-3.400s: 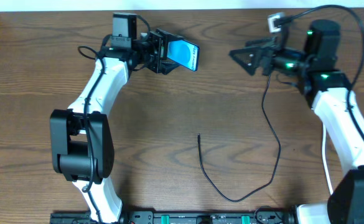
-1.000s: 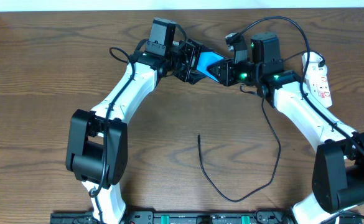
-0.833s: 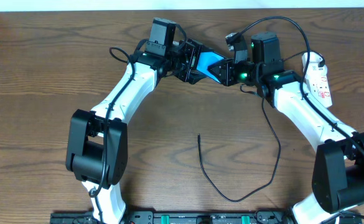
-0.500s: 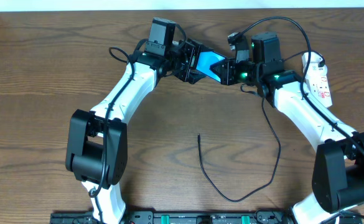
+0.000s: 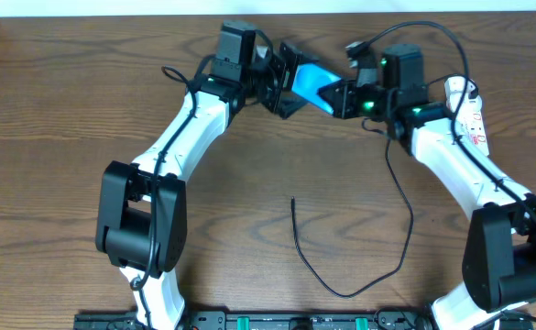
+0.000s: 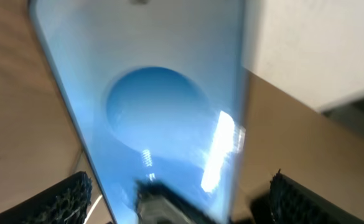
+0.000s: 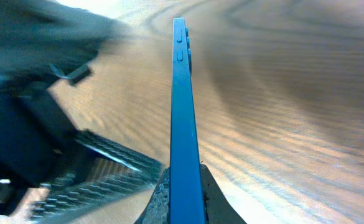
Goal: Plug charger to phone and switch on socket
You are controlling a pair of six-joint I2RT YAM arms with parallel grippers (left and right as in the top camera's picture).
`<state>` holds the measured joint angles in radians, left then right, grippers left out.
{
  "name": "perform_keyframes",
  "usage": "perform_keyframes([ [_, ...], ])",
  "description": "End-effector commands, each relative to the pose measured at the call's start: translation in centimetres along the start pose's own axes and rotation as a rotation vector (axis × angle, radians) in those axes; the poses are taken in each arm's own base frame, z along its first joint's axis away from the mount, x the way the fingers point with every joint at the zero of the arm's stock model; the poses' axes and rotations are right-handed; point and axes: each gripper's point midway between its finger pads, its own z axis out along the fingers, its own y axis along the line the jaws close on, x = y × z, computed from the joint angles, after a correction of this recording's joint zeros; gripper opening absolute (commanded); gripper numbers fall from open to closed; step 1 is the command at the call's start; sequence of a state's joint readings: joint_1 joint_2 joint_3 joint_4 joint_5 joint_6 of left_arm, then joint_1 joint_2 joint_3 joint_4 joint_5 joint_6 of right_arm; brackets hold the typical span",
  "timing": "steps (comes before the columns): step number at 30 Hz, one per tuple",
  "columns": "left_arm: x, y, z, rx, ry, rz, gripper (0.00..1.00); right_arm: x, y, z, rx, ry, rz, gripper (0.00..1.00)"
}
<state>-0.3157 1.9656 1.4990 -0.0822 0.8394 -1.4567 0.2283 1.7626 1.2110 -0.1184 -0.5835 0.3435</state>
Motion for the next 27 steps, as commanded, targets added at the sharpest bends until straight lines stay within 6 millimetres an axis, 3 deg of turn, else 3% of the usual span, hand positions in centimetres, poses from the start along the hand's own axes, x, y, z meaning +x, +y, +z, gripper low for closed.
perform_keyframes([
  [1,2.6,-4.5,-2.0,0.129,0.11,0.162,0.9,-1.9,-0.7,-1.1,-0.007,-0.048,0.096,0.01],
  [4,2.9,-5.8,-2.3,0.176,0.119,0.199,0.9,-2.7,-1.4,-1.6,-0.005,-0.076,0.196,0.01],
  [14,2.5,-5.8,-2.3,0.175,0.099,0.177,0.9,-6.4,-0.4,-2.9,-0.153,-0.167,0.713,0.01],
  [19,1.0,-6.0,-2.3,0.179,0.015,0.169,0.9,-7.9,0.8,-3.4,-0.25,-0.179,0.912,0.01],
  [27,-2.6,-6.4,-2.6,0.187,-0.194,0.15,0.92,-9.7,3.7,-4.6,-0.416,-0.141,1.015,0.01],
])
